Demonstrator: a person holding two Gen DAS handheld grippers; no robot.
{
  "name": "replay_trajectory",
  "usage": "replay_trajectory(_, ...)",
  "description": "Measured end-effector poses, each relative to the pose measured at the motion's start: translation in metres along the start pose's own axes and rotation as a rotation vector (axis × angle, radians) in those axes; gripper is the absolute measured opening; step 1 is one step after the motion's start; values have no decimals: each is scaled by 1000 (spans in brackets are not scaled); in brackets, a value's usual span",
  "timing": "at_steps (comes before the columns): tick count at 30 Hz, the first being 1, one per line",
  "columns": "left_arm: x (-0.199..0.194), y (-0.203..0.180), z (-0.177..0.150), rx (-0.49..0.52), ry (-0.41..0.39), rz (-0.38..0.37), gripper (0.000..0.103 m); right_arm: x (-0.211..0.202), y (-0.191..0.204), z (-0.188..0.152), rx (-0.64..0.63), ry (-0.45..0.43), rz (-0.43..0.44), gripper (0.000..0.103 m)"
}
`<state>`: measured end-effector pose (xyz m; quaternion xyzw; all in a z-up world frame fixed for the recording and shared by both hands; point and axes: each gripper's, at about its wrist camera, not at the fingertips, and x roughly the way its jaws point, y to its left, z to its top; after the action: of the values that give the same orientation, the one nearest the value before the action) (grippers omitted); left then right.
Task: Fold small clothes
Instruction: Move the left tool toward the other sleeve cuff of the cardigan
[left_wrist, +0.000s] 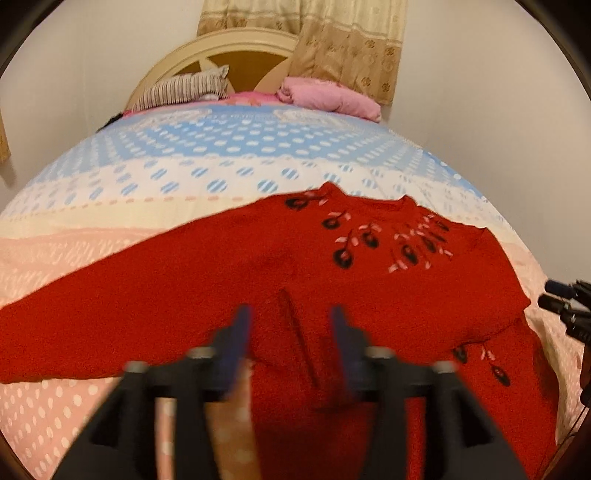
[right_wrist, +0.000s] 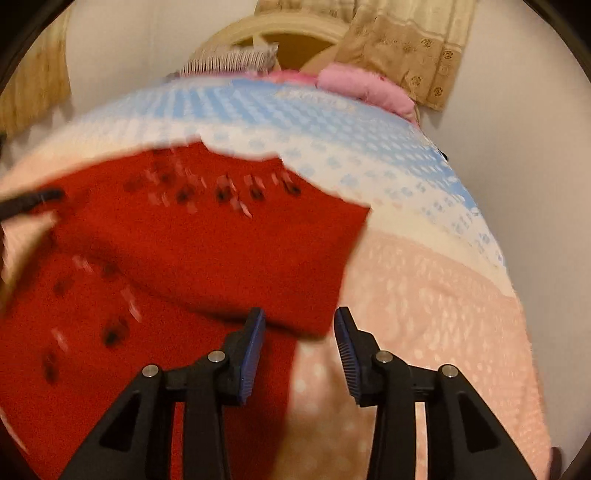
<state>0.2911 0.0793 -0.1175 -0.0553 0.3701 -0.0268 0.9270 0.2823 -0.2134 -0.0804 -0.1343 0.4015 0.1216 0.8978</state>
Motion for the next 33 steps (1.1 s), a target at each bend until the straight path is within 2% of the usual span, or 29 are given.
replay_trajectory(2, 1, -9, -3, 28, -7, 27, 67, 2, 4, 8, 37, -23, 115, 42)
replay_trajectory(3, 5, -12, -5, 45, 3, 39, 67, 8, 7, 12, 69, -28, 201, 42)
replay_trajectory(4, 13, -14, -8, 67, 33, 80, 67, 17, 9, 13, 90, -16, 234, 42)
replay_trajectory(6, 25, -13, -16, 99, 98, 154, 67, 44, 10, 11, 133, 57, 227, 42)
replay_trajectory(7, 30, -8, -20, 97, 130, 165, 68, 58, 9, 7, 143, 111, 212, 42)
replay_trajectory(8, 28, -4, -22, 83, 127, 156, 72, 69, 7, 3, 147, 161, 186, 42)
replay_trajectory(9, 26, -1, -23, 78, 125, 160, 78, 71, 7, -1, 142, 157, 179, 42)
replay_trajectory(12, 20, 3, -27, 74, 108, 150, 81, 59, 22, 7, 85, 158, 102, 42)
replay_trajectory(14, 20, 6, -28, 58, 109, 140, 81, 50, 37, 20, 45, 126, 121, 42)
replay_trajectory(17, 15, 11, -27, 8, 94, 133, 83, 40, 72, 37, -7, 73, 225, 43)
replay_trajectory(19, 6, 18, -29, -35, 72, 126, 82, 39, 92, 44, 0, 60, 413, 43)
replay_trajectory(21, -1, 22, -31, -45, 59, 126, 82, 43, 110, 44, -5, 77, 538, 43)
replay_trajectory(23, -4, 29, -33, -54, 54, 129, 82, 53, 128, 41, -49, 100, 526, 43)
replay_trajectory(25, -5, 36, -33, -77, 54, 131, 82, 69, 132, 38, -88, 77, 415, 42)
replay_trajectory(26, -5, 40, -34, -90, 57, 125, 82, 81, 129, 34, -66, 93, 410, 43)
replay_trajectory(28, -11, 47, -35, -113, 54, 107, 82, 82, 123, 30, -18, 118, 461, 45)
replay_trajectory(31, -24, 53, -38, -107, 24, 109, 82, 69, 120, 28, -11, 183, 649, 45)
replay_trajectory(32, -26, 55, -38, -107, 13, 116, 82, 63, 120, 28, -31, 158, 621, 45)
replay_trajectory(33, -28, 56, -38, -110, 5, 124, 82, 56, 120, 31, -52, 115, 557, 45)
